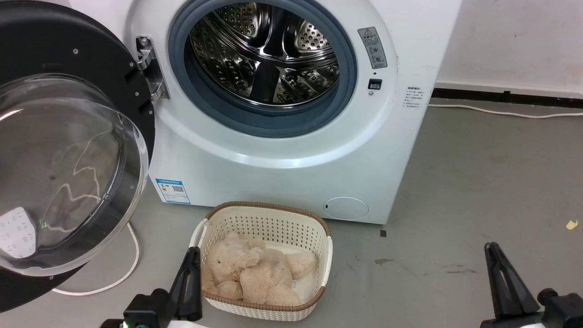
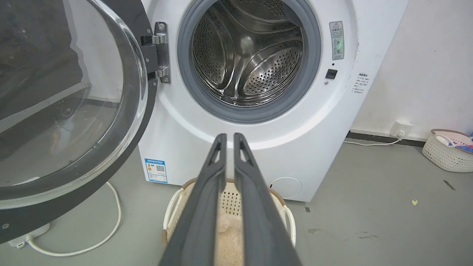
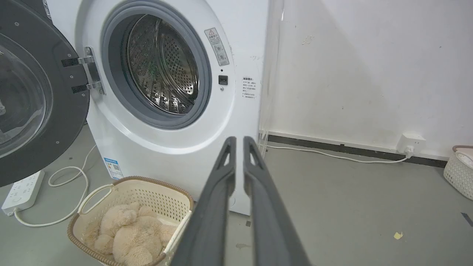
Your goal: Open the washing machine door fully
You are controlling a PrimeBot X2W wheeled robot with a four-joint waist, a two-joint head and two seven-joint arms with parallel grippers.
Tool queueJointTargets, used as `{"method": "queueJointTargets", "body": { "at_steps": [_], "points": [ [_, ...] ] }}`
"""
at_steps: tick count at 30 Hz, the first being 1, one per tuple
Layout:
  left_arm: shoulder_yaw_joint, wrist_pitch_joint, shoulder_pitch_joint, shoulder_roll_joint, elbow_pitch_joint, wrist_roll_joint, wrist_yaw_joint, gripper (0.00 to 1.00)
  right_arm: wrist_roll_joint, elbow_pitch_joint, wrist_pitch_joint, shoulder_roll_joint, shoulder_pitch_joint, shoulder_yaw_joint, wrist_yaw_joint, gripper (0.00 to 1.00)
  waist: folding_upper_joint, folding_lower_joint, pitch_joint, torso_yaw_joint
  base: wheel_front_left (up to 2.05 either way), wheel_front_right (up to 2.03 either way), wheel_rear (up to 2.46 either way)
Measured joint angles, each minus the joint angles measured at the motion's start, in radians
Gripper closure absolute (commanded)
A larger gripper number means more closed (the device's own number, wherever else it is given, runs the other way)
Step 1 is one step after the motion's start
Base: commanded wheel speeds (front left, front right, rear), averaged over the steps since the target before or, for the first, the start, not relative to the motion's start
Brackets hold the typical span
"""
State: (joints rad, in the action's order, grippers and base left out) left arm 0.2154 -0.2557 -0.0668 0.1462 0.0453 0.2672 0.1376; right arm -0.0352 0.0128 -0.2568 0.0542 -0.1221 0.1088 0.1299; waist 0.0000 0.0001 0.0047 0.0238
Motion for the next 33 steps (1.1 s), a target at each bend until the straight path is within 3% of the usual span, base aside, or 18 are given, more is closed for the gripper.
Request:
{"method": "queueJointTargets", "body": {
  "at_steps": [33],
  "points": [
    [-0.053,0.067,0.005,-0.022,-0.01,-0.063,-0.035,1.0,0.009,-0.002,0.067,0.0,0.015,-0.027,0.0,1.0,0.0,0.0,-0.001,-0.007,0.0,0.0,0.0]
  ]
}}
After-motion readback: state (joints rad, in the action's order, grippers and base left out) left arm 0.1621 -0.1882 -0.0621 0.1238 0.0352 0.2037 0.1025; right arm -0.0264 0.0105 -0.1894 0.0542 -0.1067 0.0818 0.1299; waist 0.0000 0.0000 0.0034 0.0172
